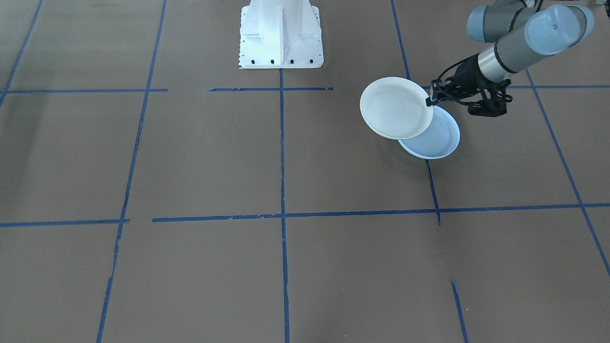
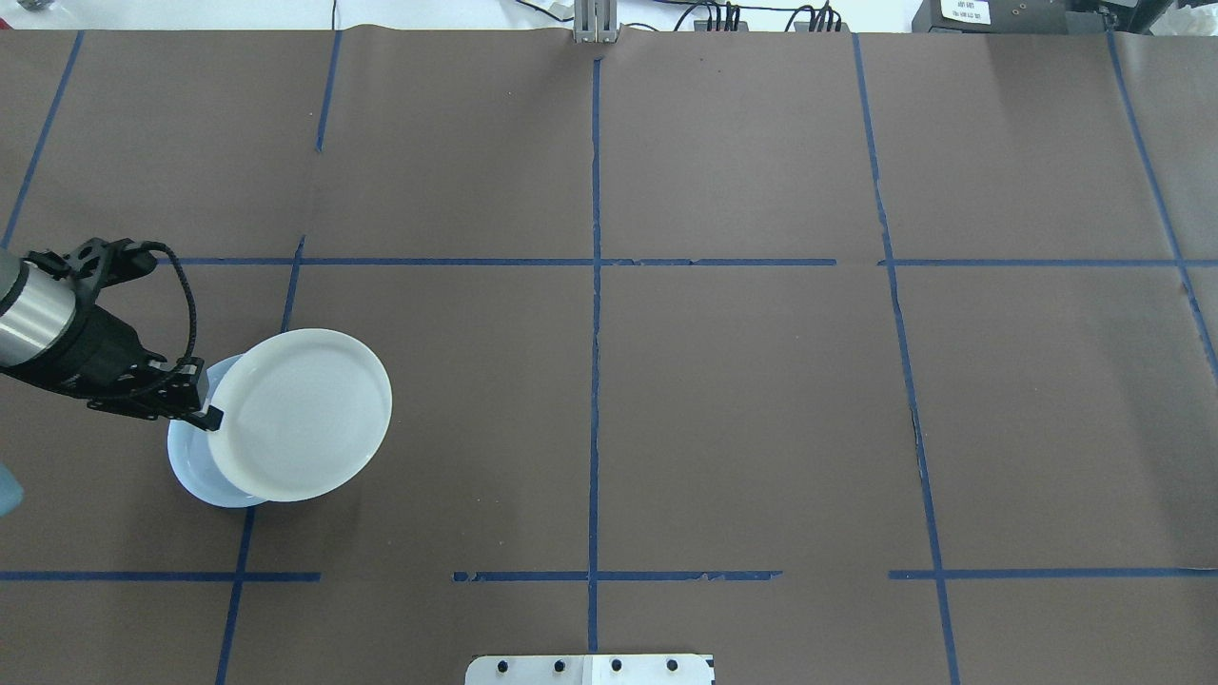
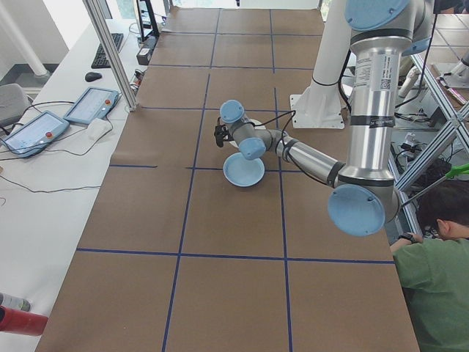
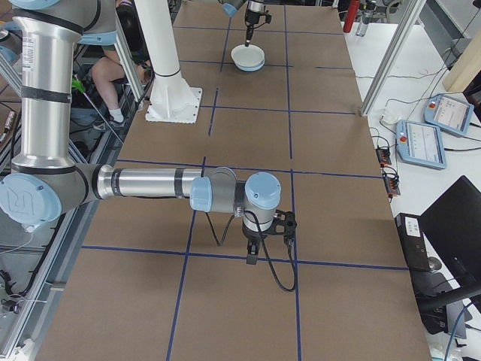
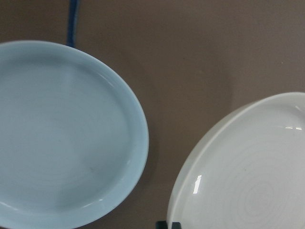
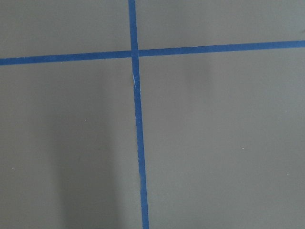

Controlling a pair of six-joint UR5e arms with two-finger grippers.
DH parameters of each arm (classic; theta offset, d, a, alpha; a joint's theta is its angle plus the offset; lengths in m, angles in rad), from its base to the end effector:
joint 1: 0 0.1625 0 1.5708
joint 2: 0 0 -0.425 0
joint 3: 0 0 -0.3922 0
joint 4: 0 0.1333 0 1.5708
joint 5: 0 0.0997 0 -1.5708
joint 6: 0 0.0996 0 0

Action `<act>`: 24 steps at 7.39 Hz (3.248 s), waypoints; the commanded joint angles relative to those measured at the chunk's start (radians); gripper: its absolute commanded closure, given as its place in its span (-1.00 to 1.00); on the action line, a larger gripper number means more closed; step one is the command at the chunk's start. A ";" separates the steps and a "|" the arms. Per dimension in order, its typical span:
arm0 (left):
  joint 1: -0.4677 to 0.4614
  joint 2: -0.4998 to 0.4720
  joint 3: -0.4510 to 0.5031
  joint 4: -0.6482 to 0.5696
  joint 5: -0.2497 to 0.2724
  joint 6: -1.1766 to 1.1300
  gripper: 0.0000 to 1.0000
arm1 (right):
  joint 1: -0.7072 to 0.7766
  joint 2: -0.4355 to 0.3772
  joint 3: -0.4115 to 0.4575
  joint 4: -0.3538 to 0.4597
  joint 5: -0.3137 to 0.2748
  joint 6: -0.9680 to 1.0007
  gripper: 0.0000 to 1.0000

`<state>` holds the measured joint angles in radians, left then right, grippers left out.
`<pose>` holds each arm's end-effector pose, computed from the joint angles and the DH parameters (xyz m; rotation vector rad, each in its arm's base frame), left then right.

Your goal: Stack plate in center

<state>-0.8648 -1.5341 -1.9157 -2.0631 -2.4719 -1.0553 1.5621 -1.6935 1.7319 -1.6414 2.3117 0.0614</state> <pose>0.2642 -0.3949 0.4397 -0.1813 1.1092 0.0486 0.0623 -0.4377 0.6459 -0.0567 -0.7394 0.0622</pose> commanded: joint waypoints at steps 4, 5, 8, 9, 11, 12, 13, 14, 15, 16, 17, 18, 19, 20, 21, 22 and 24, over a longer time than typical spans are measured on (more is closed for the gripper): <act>-0.042 0.060 0.090 -0.002 -0.025 0.170 1.00 | 0.000 0.000 0.000 0.000 0.000 0.000 -1.00; -0.043 0.052 0.112 -0.003 -0.044 0.170 1.00 | 0.000 0.000 0.000 0.000 0.000 0.000 -1.00; -0.043 0.045 0.159 -0.003 -0.044 0.193 1.00 | 0.000 0.000 0.000 0.000 0.000 0.000 -1.00; -0.045 0.043 0.164 -0.003 -0.044 0.193 1.00 | 0.000 0.000 0.000 0.000 0.000 0.000 -1.00; -0.054 0.035 0.169 0.000 -0.044 0.184 1.00 | 0.000 0.000 0.000 0.000 0.000 0.000 -1.00; -0.059 0.014 0.182 0.000 -0.044 0.179 1.00 | 0.000 0.000 0.000 0.000 0.000 0.000 -1.00; -0.060 0.005 0.193 0.000 -0.044 0.176 1.00 | 0.000 0.000 0.000 0.000 0.000 0.000 -1.00; -0.060 0.003 0.193 0.000 -0.044 0.163 1.00 | 0.000 0.000 0.000 0.000 0.000 0.000 -1.00; -0.060 0.003 0.193 0.000 -0.044 0.162 1.00 | 0.000 0.000 0.000 0.000 0.000 0.000 -1.00; -0.060 0.002 0.193 -0.002 -0.044 0.161 -0.33 | 0.000 0.000 0.000 0.000 0.000 0.000 -1.00; -0.062 0.000 0.192 0.000 -0.041 0.158 -0.99 | 0.000 0.000 0.000 0.000 0.000 0.000 -1.00; -0.062 0.000 0.192 0.000 -0.042 0.159 -1.00 | 0.000 0.000 0.000 0.000 0.000 0.000 -1.00; -0.078 0.002 0.187 0.000 -0.042 0.169 -1.00 | 0.000 0.000 0.000 0.000 0.000 0.000 -1.00; -0.121 0.014 0.173 0.001 -0.041 0.176 -1.00 | 0.000 0.000 0.000 0.000 0.000 0.000 -1.00; -0.205 0.031 0.172 0.003 -0.030 0.236 -1.00 | 0.000 0.000 0.000 0.000 0.000 0.000 -1.00; -0.271 0.046 0.176 0.044 -0.026 0.430 -1.00 | 0.000 0.000 0.000 0.000 0.000 0.000 -1.00; -0.424 0.045 0.178 0.305 0.134 0.867 -1.00 | 0.000 0.000 0.000 0.000 0.000 0.000 -1.00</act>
<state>-1.1850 -1.4899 -1.7355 -1.9223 -2.4461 -0.4693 1.5616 -1.6935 1.7319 -1.6413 2.3117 0.0614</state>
